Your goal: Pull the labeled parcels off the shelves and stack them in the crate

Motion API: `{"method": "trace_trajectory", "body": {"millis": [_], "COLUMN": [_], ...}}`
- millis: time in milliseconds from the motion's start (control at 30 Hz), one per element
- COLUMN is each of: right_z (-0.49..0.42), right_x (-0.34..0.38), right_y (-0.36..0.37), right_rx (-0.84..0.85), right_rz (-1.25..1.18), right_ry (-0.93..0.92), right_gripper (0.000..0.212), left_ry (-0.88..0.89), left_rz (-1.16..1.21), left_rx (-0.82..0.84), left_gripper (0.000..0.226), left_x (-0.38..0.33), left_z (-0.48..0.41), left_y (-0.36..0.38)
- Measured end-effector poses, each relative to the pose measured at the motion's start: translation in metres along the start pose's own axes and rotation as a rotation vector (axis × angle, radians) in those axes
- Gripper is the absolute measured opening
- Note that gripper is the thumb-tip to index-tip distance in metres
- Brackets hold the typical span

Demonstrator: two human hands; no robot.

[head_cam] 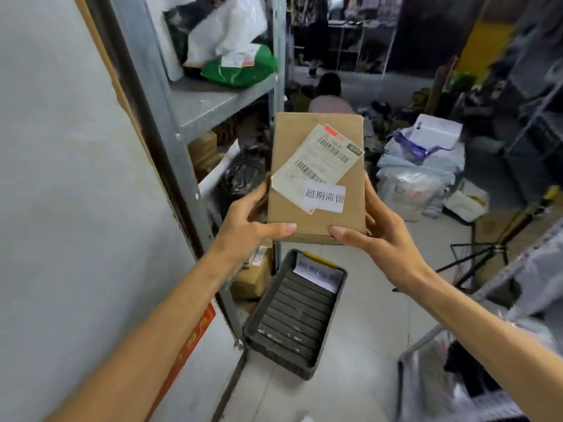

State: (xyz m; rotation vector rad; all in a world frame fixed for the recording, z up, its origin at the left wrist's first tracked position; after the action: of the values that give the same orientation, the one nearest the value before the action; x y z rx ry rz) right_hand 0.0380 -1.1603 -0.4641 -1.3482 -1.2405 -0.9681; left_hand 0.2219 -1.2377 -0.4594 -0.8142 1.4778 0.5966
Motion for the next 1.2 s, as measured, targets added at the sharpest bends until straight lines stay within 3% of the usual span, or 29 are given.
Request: {"method": "trace_trajectory", "body": {"millis": [367, 567, 767, 1033, 1200], "right_z": [-0.098, -0.142, -0.165, -0.197, -0.192], "right_x": [-0.187, -0.266, -0.354, -0.558, -0.694], "right_y": [-0.053, -0.068, -0.083, -0.091, -0.075], "right_rx": [-0.163, -0.231, -0.233, -0.179, -0.147], "right_rz": [-0.077, -0.141, -0.199, -0.233, -0.302], "right_ry": [0.338, 0.409, 0.530, 0.674, 0.785], "right_gripper": [0.098, 0.076, 0.089, 0.099, 0.096], "left_ry": [-0.328, -0.451, -0.597, -0.815, -0.925], "left_rz": [0.191, 0.219, 0.301, 0.312, 0.219], "left_rx": [0.117, 0.168, 0.123, 0.007, 0.038], "left_gripper": [0.087, 0.087, 0.103, 0.089, 0.089], "left_x": [0.189, 0.273, 0.369, 0.556, 0.688], "left_z": [-0.168, -0.237, -0.271, -0.308, -0.312], "left_y": [-0.012, -0.020, -0.016, -0.007, 0.003]}}
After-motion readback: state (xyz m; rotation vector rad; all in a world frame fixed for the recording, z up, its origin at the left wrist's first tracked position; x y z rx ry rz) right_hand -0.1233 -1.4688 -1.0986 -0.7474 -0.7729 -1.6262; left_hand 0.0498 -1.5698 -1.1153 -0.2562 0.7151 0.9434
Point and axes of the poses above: each hand's wrist, its own z-axis away from the middle knuckle, its own y-axis out of the palm, x = y × z, the point moved 8 cm from there along -z, towards the middle knuckle, and after that the axes turned 9 degrees about x, right-handed, at the moved point
